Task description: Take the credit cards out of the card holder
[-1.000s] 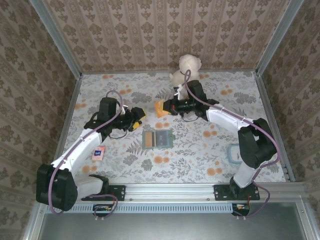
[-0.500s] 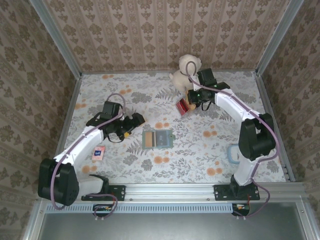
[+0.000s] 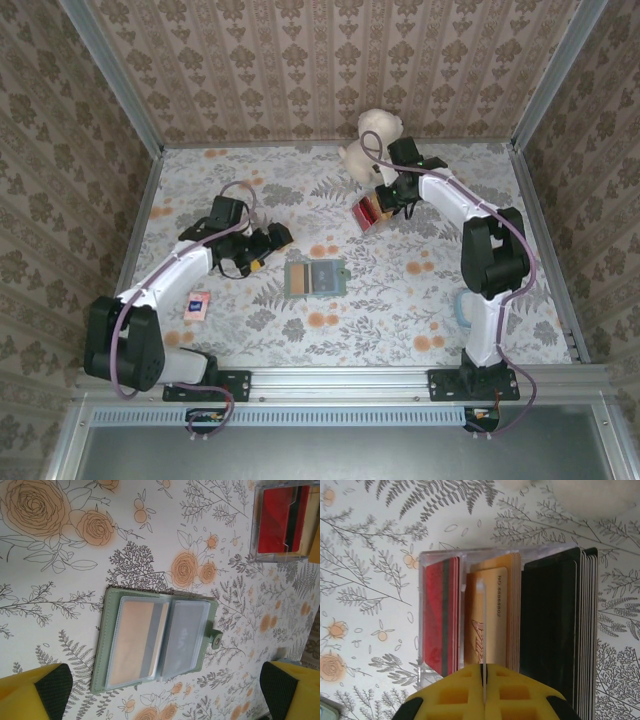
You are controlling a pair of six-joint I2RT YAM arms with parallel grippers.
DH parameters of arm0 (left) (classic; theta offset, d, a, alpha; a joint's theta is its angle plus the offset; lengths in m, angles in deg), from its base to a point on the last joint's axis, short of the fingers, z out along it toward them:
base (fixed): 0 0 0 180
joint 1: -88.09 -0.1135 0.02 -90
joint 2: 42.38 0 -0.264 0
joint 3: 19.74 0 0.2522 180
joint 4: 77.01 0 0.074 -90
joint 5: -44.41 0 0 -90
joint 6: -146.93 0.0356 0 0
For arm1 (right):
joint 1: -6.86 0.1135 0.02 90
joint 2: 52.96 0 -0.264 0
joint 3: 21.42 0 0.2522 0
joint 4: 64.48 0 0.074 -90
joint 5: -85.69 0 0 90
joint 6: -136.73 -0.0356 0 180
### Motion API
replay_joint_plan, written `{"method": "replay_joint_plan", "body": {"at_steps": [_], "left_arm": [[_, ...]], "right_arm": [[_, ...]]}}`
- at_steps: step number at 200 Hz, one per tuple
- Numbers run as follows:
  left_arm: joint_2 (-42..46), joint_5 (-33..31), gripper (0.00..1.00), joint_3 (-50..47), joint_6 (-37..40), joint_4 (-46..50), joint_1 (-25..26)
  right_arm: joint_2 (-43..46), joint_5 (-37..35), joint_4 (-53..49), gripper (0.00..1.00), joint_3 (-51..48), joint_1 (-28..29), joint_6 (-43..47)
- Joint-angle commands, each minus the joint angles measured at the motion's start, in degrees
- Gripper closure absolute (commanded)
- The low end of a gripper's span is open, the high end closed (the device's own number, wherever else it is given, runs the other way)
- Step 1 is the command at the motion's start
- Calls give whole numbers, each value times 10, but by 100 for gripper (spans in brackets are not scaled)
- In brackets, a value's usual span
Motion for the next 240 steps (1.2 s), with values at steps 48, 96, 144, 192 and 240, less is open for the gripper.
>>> {"method": "replay_joint_plan", "body": {"at_steps": [48,96,144,192,240], "left_arm": [[2,25,0,-26,-2,-8,-7],[13,24,0,-33,-3,-12,-7],[15,22,0,-29,-9,-10,-7],[33,-4,0,-34,-16,7,3],[36,-26,1,-57,-32,-4,24]], "right_arm": [[-48,-12,-26,99,59,-1,-15],[-48,-15,-33,79,48,-1,-4],[-11,6,-35,73,51,-2,-27],[102,28,-36,58,-12,6,-137],[223,70,10,53,-177,51,-353]]}}
